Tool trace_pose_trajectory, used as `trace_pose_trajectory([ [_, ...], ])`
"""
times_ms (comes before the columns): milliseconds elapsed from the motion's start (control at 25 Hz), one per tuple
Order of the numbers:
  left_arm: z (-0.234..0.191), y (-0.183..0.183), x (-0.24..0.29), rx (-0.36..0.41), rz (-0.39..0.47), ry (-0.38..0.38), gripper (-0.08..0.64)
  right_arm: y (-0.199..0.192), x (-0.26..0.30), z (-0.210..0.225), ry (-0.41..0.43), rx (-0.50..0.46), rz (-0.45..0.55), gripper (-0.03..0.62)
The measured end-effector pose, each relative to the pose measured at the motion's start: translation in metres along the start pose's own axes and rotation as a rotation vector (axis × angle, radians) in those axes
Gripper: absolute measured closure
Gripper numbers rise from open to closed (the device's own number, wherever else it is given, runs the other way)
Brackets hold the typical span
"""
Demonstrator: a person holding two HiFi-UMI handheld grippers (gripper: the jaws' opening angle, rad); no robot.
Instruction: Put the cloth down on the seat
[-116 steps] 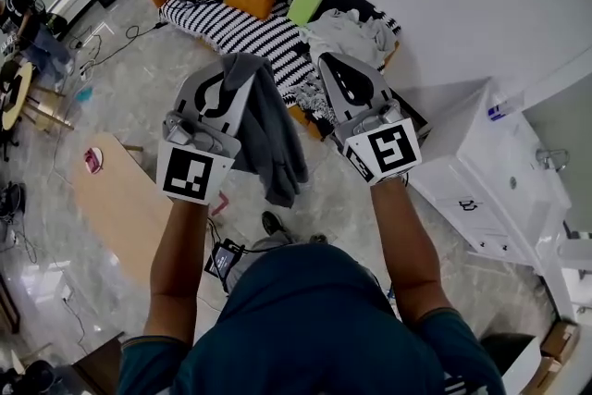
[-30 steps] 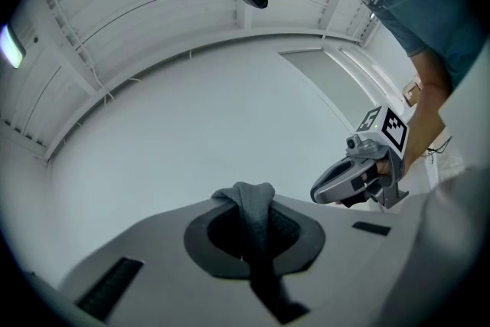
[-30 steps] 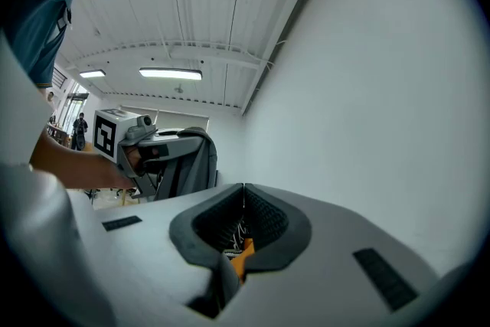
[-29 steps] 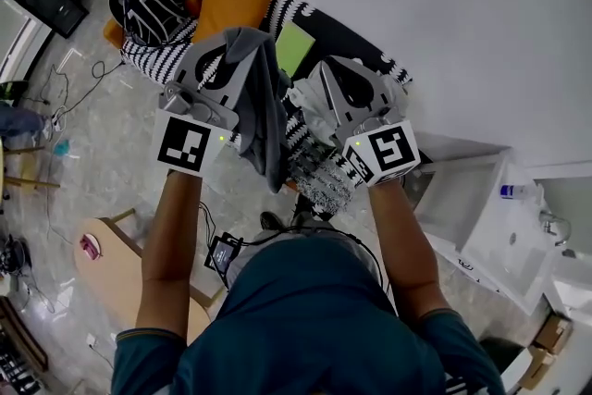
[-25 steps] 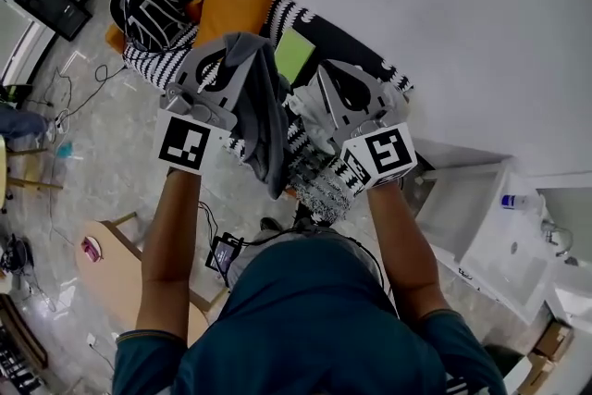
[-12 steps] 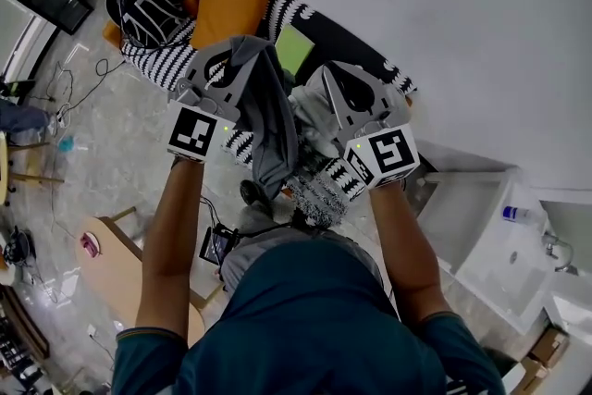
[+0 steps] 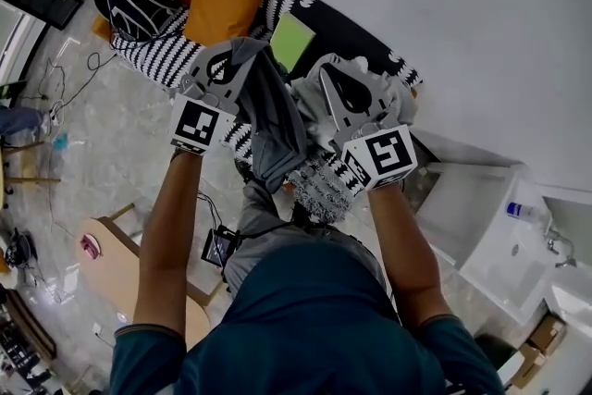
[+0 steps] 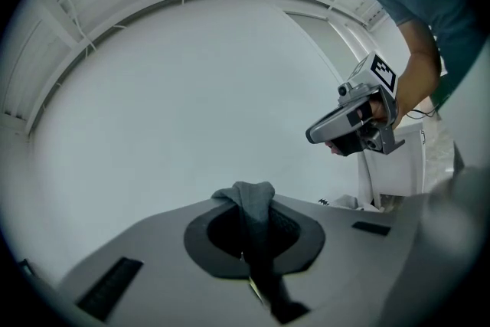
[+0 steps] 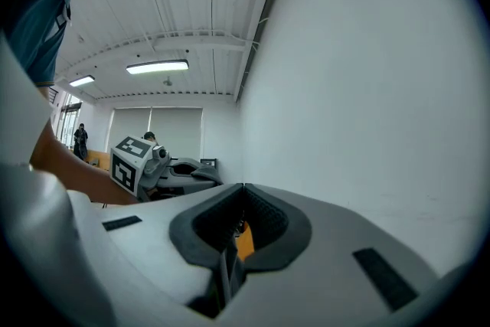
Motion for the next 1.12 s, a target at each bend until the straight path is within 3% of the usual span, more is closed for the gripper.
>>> trace_pose_trajectory([
  [360, -0.03, -0.076, 0.013, -0.036, -0.019, -0.012, 0.557, -0.035, 0.032, -0.012, -0.029, -0.026, -0.07, 0.578],
  [760, -0.073, -0.19, 0.018, -0.145, -0.079, 0.022, 0.557, -0.073, 0.09, -0.034, -0.058, -0.061, -0.136, 0.578],
  [1120, -0.088, -0.285, 0.031, -0.206, -0.129, 0.006, 0.557, -0.106, 0.14, -0.058, -0.089, -0.067, -0.122, 0.578],
])
Point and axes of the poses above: the fingertips, and each gripper's own axes: x forward along the fingers, z to its right, y out of its top, the point moved 5 cm from there along -x, backward along the fingers, and after that the axes turned 11 degrees about -y, right-handed, at the moved point
